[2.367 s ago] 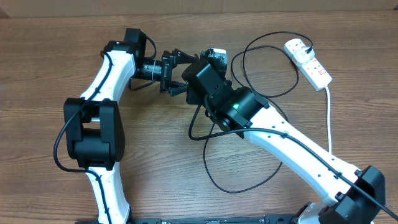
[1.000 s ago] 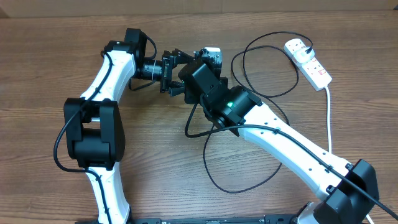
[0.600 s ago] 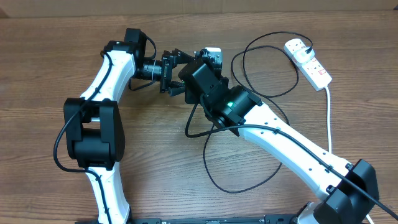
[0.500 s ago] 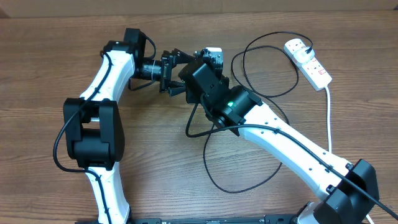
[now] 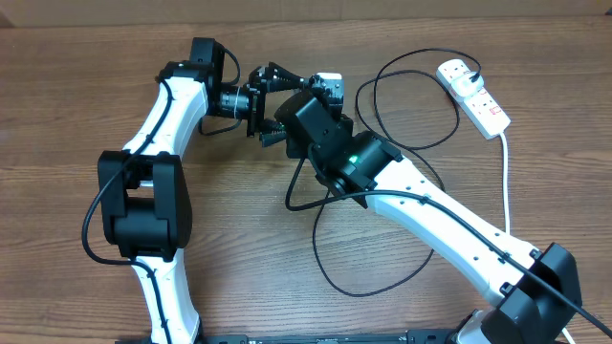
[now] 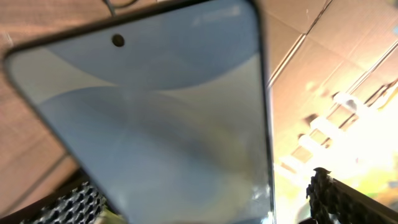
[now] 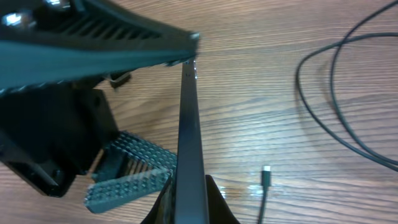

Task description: Plug charger to phone and switch on socket

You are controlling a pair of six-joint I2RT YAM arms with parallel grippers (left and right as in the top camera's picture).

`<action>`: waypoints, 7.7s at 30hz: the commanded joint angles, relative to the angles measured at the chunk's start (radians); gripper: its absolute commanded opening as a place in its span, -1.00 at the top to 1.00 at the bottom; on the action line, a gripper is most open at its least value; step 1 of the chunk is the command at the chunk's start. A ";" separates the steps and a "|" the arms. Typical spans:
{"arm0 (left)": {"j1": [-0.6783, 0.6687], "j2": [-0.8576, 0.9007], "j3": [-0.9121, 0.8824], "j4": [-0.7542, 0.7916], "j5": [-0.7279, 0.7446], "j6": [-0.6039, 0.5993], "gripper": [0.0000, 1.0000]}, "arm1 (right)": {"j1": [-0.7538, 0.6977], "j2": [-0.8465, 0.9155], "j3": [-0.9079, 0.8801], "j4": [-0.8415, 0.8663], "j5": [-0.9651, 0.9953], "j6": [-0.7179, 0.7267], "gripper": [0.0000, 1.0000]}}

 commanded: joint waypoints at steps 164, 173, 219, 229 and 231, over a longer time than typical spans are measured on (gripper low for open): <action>0.116 -0.128 0.014 -0.165 -0.563 0.601 0.92 | -0.263 0.315 0.035 -0.245 -0.418 0.095 -0.08; 0.138 -0.128 0.014 -0.174 -0.564 0.602 0.92 | -0.223 0.388 0.034 -0.201 -0.336 0.096 0.01; 0.138 -0.128 0.014 -0.169 -0.563 0.601 0.92 | -0.224 0.397 -0.010 -0.106 -0.303 -0.002 0.47; 0.138 -0.128 0.014 -0.169 -0.563 0.600 0.92 | -0.224 0.398 -0.011 -0.109 -0.303 -0.002 0.49; 0.138 -0.128 0.014 -0.169 -0.563 0.600 0.92 | -0.224 0.398 -0.011 -0.109 -0.303 -0.002 0.49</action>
